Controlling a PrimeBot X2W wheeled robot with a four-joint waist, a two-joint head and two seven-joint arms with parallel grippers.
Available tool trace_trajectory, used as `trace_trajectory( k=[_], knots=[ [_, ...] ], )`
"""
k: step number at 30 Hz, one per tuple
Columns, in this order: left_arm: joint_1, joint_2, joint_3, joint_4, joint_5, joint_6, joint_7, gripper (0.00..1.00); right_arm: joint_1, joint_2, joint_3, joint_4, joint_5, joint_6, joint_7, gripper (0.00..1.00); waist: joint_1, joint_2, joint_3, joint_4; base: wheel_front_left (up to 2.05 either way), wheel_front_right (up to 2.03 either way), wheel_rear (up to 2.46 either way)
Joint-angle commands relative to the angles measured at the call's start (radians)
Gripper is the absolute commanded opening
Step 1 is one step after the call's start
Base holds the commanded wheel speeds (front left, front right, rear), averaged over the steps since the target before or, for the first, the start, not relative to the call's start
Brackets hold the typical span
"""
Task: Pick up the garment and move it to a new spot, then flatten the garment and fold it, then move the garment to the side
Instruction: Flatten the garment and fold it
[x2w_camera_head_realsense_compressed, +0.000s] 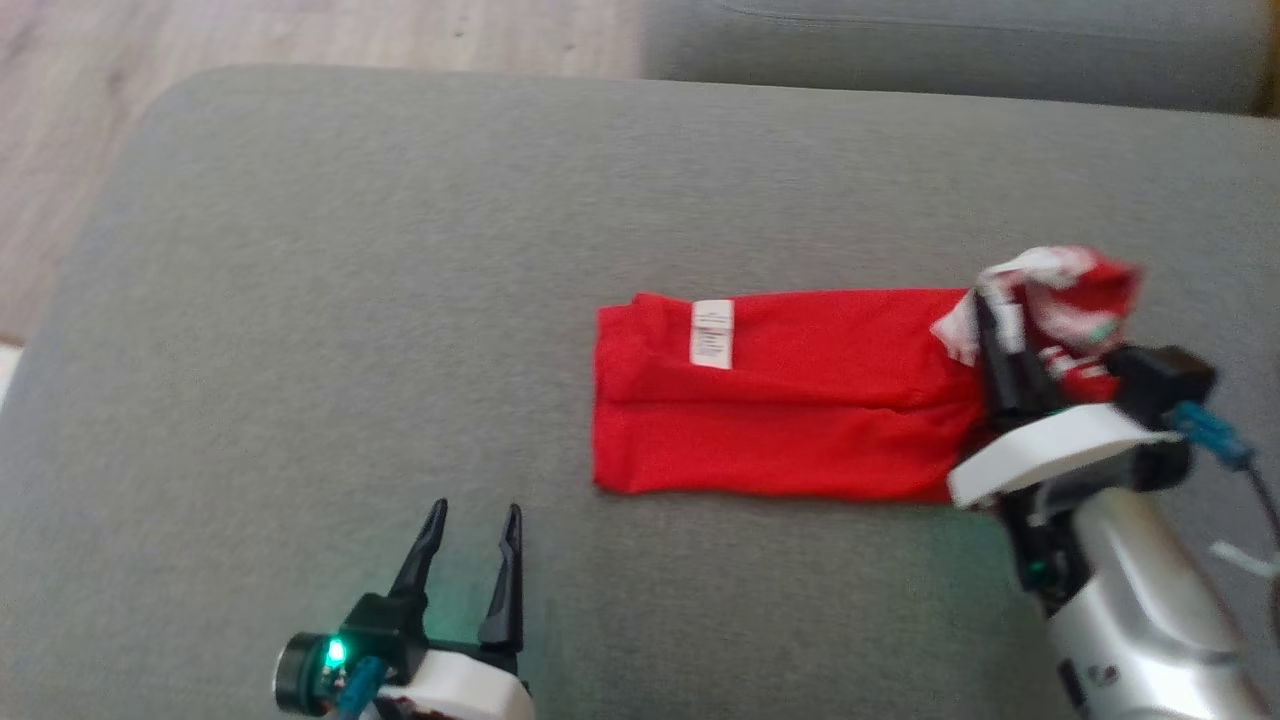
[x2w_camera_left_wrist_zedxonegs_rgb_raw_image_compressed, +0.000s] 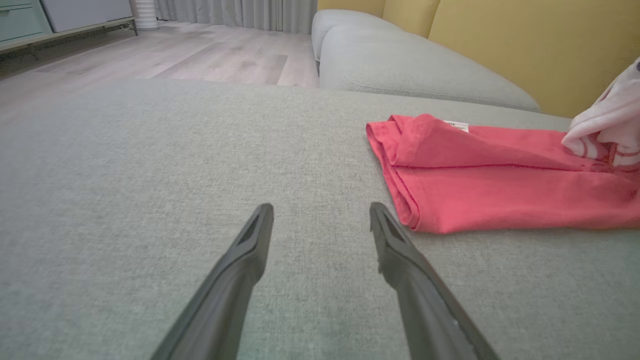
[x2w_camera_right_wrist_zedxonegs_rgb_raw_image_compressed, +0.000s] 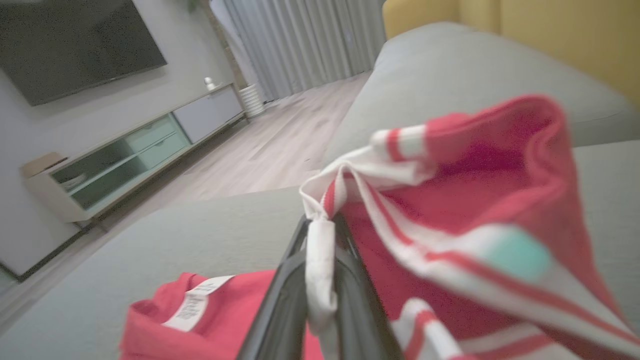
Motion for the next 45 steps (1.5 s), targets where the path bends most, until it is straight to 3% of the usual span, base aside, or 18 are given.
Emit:
trace_trajectory(
  k=[1,12,18,19,20,21,26,31,36,45],
  knots=[
    [-0.033,0.002,0.016,-0.024,-0.005,-0.002,-0.008,1.00,-0.016,0.007,0.043,-0.053,0.017,-0.001,0.010,0.00,0.0001,0.0000,0.006,0.046,0.00,0.00,0.00],
    [-0.012,0.002,-0.033,0.000,-0.016,0.005,-0.008,1.00,-0.043,0.052,0.158,-0.036,0.036,-0.001,0.058,0.00,0.0001,0.0000,-0.001,0.266,0.00,0.00,0.00],
    [0.011,0.002,-0.030,0.005,-0.022,0.008,-0.008,1.00,-0.068,0.074,0.180,0.030,0.031,-0.001,0.049,0.00,0.0001,0.0000,-0.005,0.339,0.00,0.00,0.00],
    [0.013,0.002,-0.030,0.006,-0.022,0.007,-0.008,1.00,-0.073,0.080,0.183,0.037,0.035,-0.001,0.044,0.35,0.0001,0.0000,-0.006,0.343,0.00,0.00,0.00],
    [0.013,0.002,-0.030,0.006,-0.022,0.007,-0.008,1.00,-0.073,0.080,0.183,0.037,0.035,-0.001,0.044,0.35,0.0001,0.0000,-0.006,0.343,0.00,0.00,0.00],
    [0.014,0.002,-0.029,0.007,-0.022,0.007,-0.008,1.00,-0.078,0.086,0.189,0.039,0.043,-0.001,0.036,1.00,0.0001,0.0000,-0.007,0.345,0.00,0.00,0.00],
    [0.017,0.002,-0.008,0.007,-0.013,0.009,-0.008,1.00,-0.089,0.098,0.209,0.045,0.054,-0.001,-0.011,1.00,0.0001,0.0000,-0.027,0.326,0.00,0.00,0.00],
    [0.020,0.002,0.025,-0.006,0.003,0.004,-0.008,1.00,-0.068,0.097,0.188,0.042,0.036,-0.001,-0.040,1.00,0.0001,0.0000,-0.054,0.256,0.00,0.00,0.00],
    [0.010,0.002,0.050,-0.021,0.019,-0.004,-0.008,1.00,-0.015,0.088,0.057,0.034,-0.024,-0.001,-0.053,1.00,0.0001,0.0000,-0.078,0.173,0.00,0.00,0.00],
    [-0.003,0.002,0.099,-0.045,0.050,0.000,-0.008,1.00,0.136,0.110,-0.214,-0.064,-0.242,-0.001,-0.054,1.00,0.0001,0.0000,-0.108,0.046,0.00,0.00,0.00]
  ],
)
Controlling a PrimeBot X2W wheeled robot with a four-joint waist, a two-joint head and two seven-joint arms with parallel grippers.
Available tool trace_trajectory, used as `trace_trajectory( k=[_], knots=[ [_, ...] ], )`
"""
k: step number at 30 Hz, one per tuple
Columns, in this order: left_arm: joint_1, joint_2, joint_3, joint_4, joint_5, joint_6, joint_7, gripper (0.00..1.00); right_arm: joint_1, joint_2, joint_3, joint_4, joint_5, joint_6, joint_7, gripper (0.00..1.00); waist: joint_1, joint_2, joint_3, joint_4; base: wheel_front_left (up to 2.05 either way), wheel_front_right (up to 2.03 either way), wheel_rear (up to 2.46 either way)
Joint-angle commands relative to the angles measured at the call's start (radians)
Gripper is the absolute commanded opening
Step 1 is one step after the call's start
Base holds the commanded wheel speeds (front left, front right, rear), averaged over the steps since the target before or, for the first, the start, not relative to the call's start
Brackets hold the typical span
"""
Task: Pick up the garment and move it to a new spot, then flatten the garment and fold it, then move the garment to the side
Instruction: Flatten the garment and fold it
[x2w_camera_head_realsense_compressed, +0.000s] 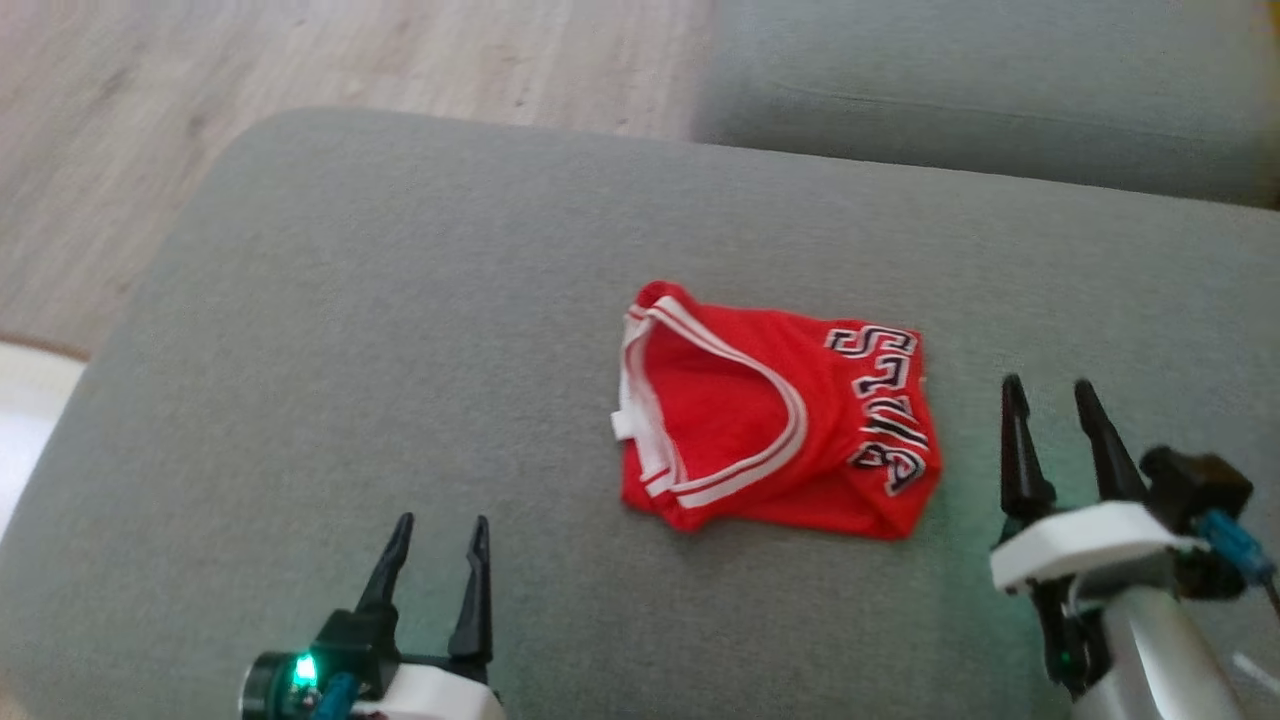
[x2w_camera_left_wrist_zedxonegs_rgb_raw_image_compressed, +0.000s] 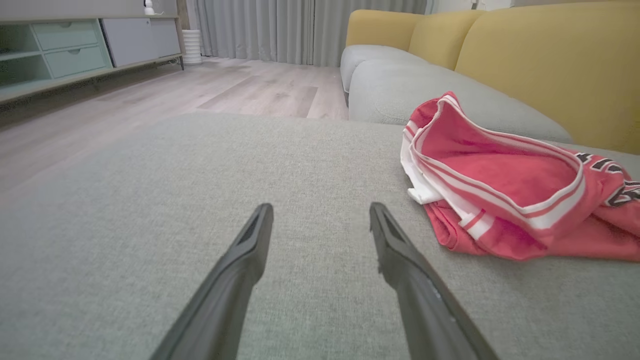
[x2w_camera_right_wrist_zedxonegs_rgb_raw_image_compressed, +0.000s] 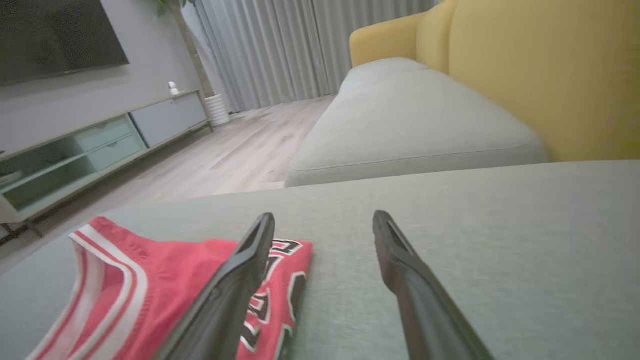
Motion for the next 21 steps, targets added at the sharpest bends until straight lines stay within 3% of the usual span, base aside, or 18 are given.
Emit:
trace_trajectory(
  k=[1,6,21],
  knots=[
    [-0.037,0.001,0.046,-0.041,0.018,0.006,-0.008,1.00,0.004,0.015,-0.003,-0.049,-0.040,-0.001,-0.013,1.00,0.0000,0.0000,-0.019,-0.050,0.00,0.00,0.00],
    [-0.010,0.001,0.066,-0.051,0.049,0.013,-0.008,1.00,0.072,0.023,-0.038,-0.076,-0.114,-0.001,-0.013,1.00,0.0000,0.0000,-0.031,-0.098,0.00,0.00,0.00],
    [0.033,0.001,0.064,-0.065,0.048,0.016,-0.008,1.00,0.130,0.024,-0.011,-0.072,-0.076,-0.001,-0.013,1.00,0.0000,0.0000,-0.040,-0.128,0.00,0.00,0.00]
  ],
)
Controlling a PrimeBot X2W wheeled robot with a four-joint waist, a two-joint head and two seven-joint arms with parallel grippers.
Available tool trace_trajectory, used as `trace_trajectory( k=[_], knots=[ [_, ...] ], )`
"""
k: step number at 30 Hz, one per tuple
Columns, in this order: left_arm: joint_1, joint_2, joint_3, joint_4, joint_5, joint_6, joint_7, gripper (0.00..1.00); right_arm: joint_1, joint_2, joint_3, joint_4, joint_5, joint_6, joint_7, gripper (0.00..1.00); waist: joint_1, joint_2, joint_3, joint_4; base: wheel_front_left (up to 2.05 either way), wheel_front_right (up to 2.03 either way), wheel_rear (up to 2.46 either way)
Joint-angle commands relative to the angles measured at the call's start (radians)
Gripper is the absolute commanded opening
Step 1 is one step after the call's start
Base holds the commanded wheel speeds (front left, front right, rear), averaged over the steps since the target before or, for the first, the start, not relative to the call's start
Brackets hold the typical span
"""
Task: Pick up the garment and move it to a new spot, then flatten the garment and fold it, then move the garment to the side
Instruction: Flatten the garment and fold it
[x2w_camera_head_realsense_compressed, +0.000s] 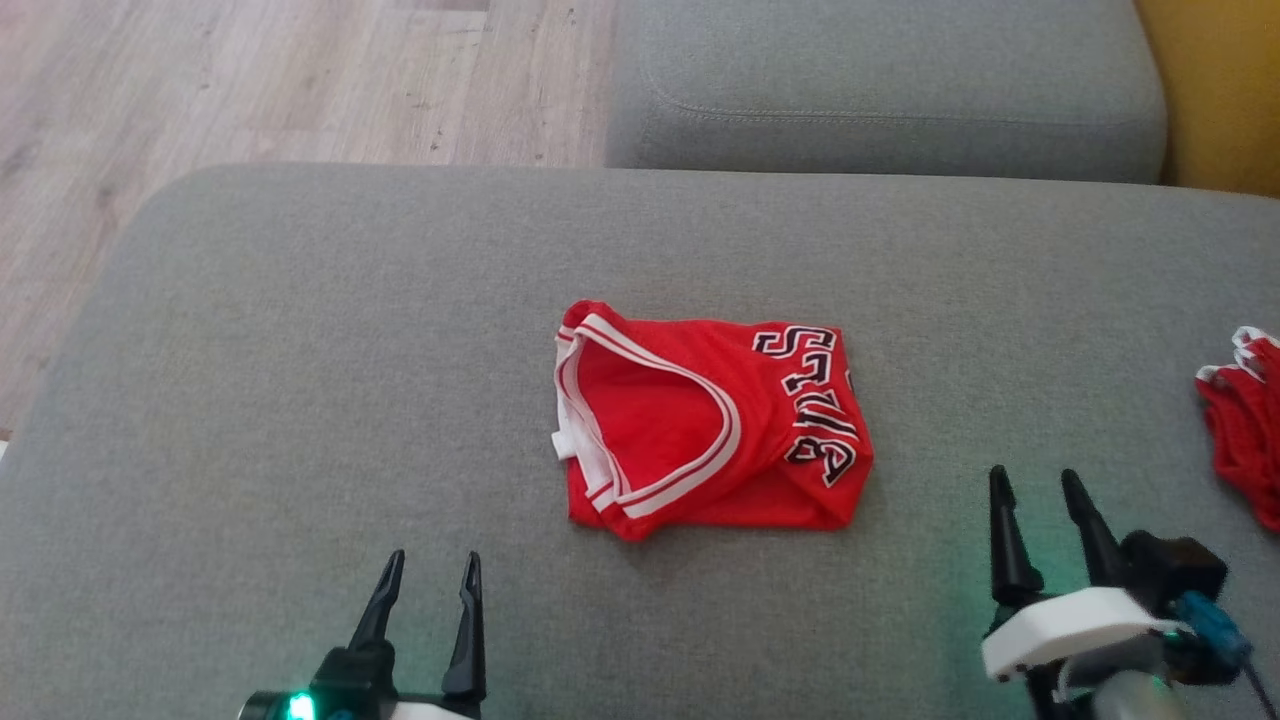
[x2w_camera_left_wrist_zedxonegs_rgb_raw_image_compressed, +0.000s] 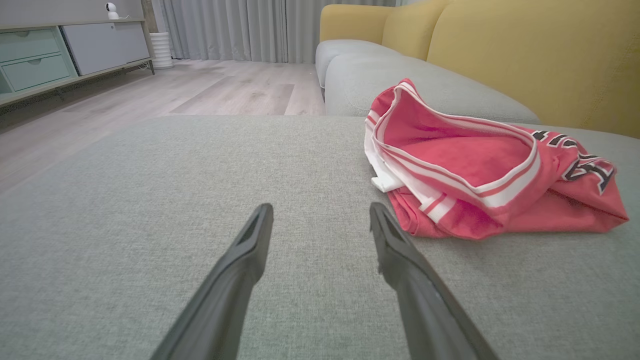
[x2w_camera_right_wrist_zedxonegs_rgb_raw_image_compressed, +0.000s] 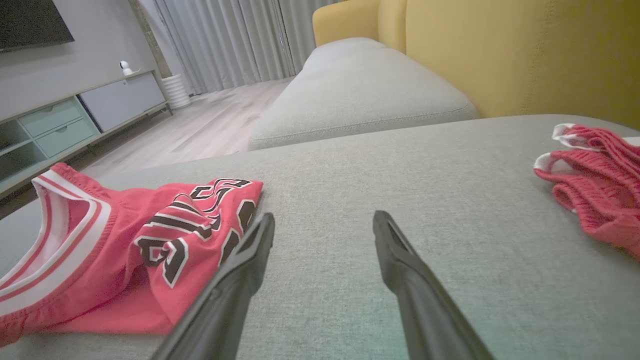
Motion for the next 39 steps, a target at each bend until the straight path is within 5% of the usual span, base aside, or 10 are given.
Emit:
trace_trajectory(
  k=[1,4,11,16,34,36,38,39],
  knots=[
    [-0.036,0.000,0.033,-0.034,0.005,-0.001,-0.008,1.00,-0.036,-0.004,0.035,-0.034,0.003,-0.001,-0.013,1.00,0.0000,0.0000,0.002,0.003,0.00,0.00,0.00],
    [-0.038,0.000,0.026,-0.032,0.002,-0.004,-0.008,1.00,-0.040,-0.003,0.107,-0.037,0.012,-0.001,-0.013,1.00,0.0000,0.0000,0.006,0.015,0.00,0.00,0.00],
    [-0.045,0.000,-0.009,-0.016,-0.014,-0.007,-0.008,1.00,-0.092,-0.003,0.458,0.009,0.112,-0.001,-0.014,1.00,0.0000,0.0000,0.035,0.086,0.00,0.00,0.00],
    [-0.050,0.000,-0.016,-0.009,-0.022,-0.007,-0.008,1.00,-0.150,-0.003,0.575,0.057,0.154,-0.001,-0.002,1.00,0.0000,0.0000,0.055,0.139,0.00,0.00,0.00],
    [-0.082,0.000,-0.067,-0.024,-0.082,0.011,-0.008,1.00,-0.279,-0.003,0.619,0.220,0.143,-0.001,0.003,1.00,0.0000,0.0000,0.133,0.227,0.00,0.00,0.00],
    [-0.087,0.000,-0.073,-0.026,-0.086,0.013,-0.008,1.00,-0.285,-0.003,0.621,0.224,0.147,-0.001,0.001,0.82,0.0000,0.0000,0.139,0.226,0.00,0.00,0.00],
    [-0.091,0.000,-0.077,-0.028,-0.088,0.015,-0.008,1.00,-0.289,-0.003,0.625,0.223,0.154,-0.001,-0.002,0.33,0.0000,0.0000,0.142,0.223,0.00,0.00,0.00],
    [-0.092,0.000,-0.079,-0.029,-0.088,0.016,-0.008,1.00,-0.289,-0.003,0.627,0.220,0.160,-0.001,-0.004,0.00,0.0000,0.0000,0.143,0.222,0.00,0.00,0.00]
  ],
)
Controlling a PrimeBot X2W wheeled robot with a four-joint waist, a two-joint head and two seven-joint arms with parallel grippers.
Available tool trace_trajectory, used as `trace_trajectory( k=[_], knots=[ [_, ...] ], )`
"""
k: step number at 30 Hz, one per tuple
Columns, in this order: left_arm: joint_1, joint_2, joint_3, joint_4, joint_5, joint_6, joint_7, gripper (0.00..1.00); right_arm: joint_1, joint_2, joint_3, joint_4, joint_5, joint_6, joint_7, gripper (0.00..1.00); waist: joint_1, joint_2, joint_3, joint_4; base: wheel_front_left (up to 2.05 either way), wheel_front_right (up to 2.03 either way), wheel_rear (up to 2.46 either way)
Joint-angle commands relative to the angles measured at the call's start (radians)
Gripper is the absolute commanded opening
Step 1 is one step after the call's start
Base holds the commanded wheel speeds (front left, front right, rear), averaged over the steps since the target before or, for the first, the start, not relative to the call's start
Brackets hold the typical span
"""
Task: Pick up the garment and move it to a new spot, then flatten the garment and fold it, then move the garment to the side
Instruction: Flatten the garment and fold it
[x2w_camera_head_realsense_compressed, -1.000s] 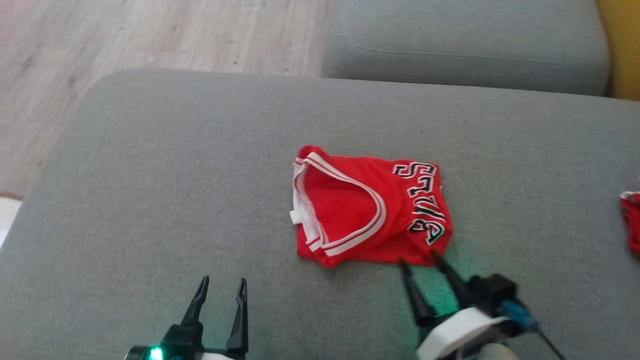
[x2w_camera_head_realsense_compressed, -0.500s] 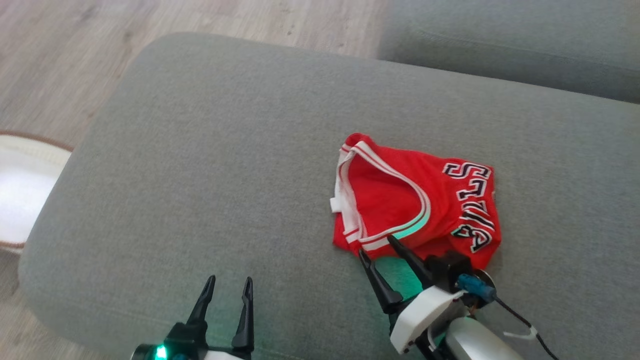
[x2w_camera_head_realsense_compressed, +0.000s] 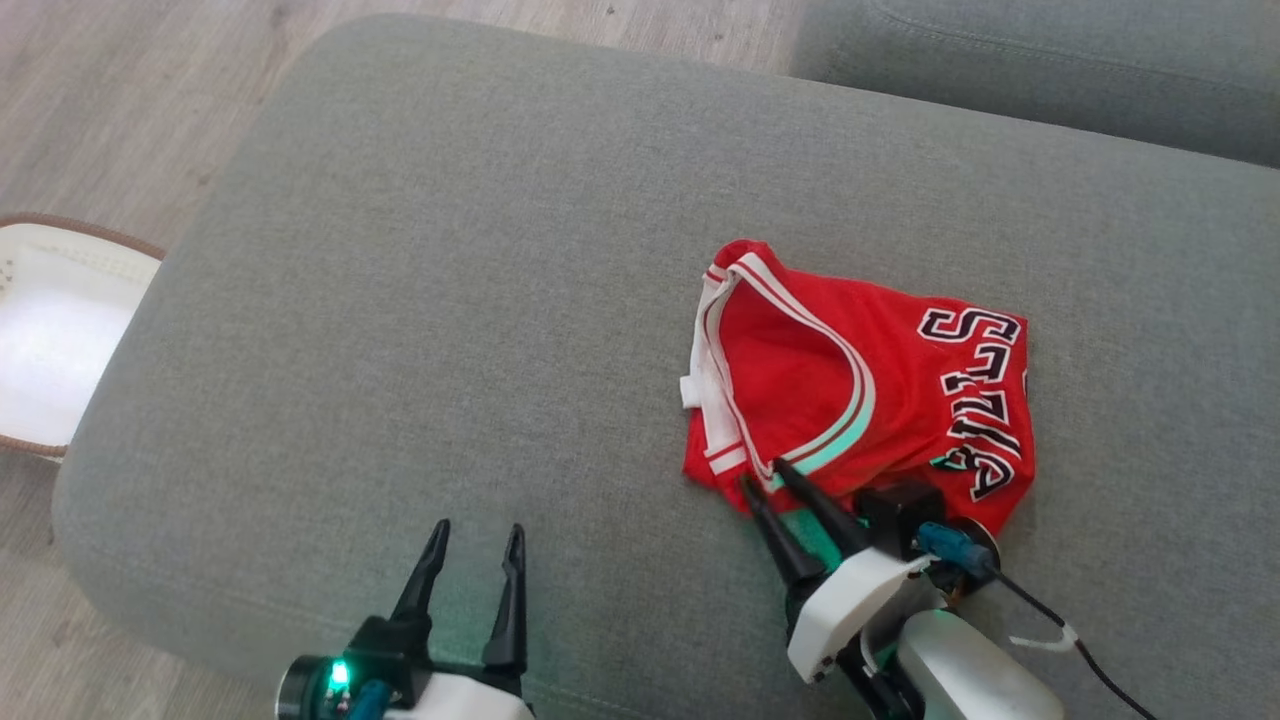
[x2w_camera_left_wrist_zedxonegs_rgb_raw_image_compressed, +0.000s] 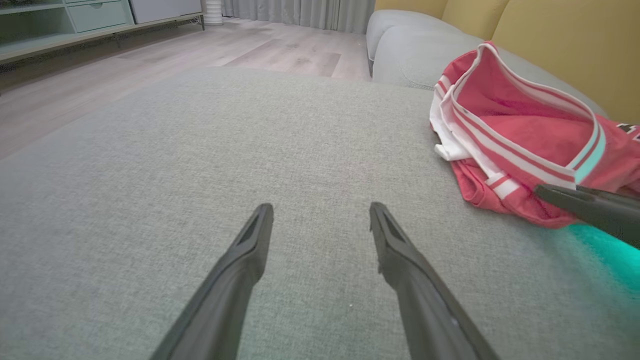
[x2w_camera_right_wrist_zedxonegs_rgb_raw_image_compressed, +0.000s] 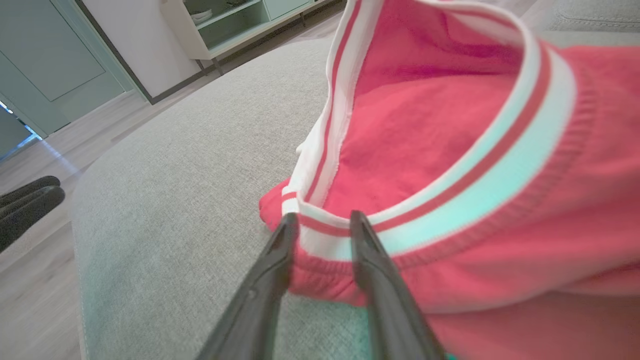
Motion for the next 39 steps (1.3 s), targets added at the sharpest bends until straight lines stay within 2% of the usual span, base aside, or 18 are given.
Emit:
trace_trajectory(
  k=[1,6,13,19,20,21,26,30,32,39],
  knots=[
    [-0.034,0.000,0.025,-0.034,-0.008,0.006,-0.008,1.00,-0.033,0.003,0.020,-0.028,0.011,-0.001,-0.008,0.00,-0.0001,0.0000,0.001,-0.003,0.00,0.00,0.00],
    [-0.035,0.000,0.020,-0.037,-0.007,0.005,-0.008,1.00,-0.042,0.003,0.034,-0.052,0.030,-0.001,-0.013,0.00,-0.0001,0.0000,0.000,-0.006,0.00,0.00,0.00],
    [-0.040,0.000,0.009,-0.029,0.003,-0.008,-0.008,1.00,-0.111,0.003,0.118,-0.112,0.095,-0.001,-0.015,0.00,-0.0001,0.0000,-0.012,0.020,0.00,0.00,0.00],
    [-0.033,0.000,-0.003,-0.013,0.005,-0.018,-0.008,1.00,-0.158,0.003,0.178,-0.059,0.157,-0.001,0.034,0.00,-0.0001,0.0000,-0.025,0.064,0.00,0.00,0.00],
    [-0.031,0.000,-0.004,-0.012,0.004,-0.018,-0.008,1.00,-0.159,0.003,0.184,-0.044,0.169,-0.001,0.047,0.39,-0.0001,0.0000,-0.026,0.069,0.00,0.00,0.00],
    [-0.029,0.000,-0.006,-0.010,0.005,-0.019,-0.008,1.00,-0.161,0.003,0.189,-0.034,0.182,-0.001,0.051,1.00,-0.0001,0.0000,-0.027,0.074,0.00,0.00,0.00],
    [-0.021,0.000,0.013,-0.009,0.009,-0.016,-0.008,1.00,-0.168,0.003,0.212,-0.032,0.211,-0.001,0.016,1.00,-0.0001,0.0000,-0.038,0.062,0.00,0.00,0.00],
    [-0.018,0.000,0.040,-0.015,0.022,-0.014,-0.008,1.00,-0.166,0.003,0.162,-0.046,0.184,-0.001,-0.012,1.00,-0.0001,0.0000,-0.056,0.019,0.00,0.00,0.00],
    [-0.020,0.000,0.050,-0.021,0.029,-0.015,-0.008,1.00,-0.155,0.003,0.085,-0.065,0.154,-0.001,-0.015,1.00,-0.0001,0.0000,-0.063,-0.009,0.00,0.00,0.00],
    [-0.029,0.000,0.085,-0.032,0.050,-0.013,-0.008,1.00,-0.019,0.003,-0.244,-0.150,-0.056,-0.001,-0.016,1.00,-0.0001,0.0000,-0.093,-0.122,0.00,0.00,0.00]
  ],
)
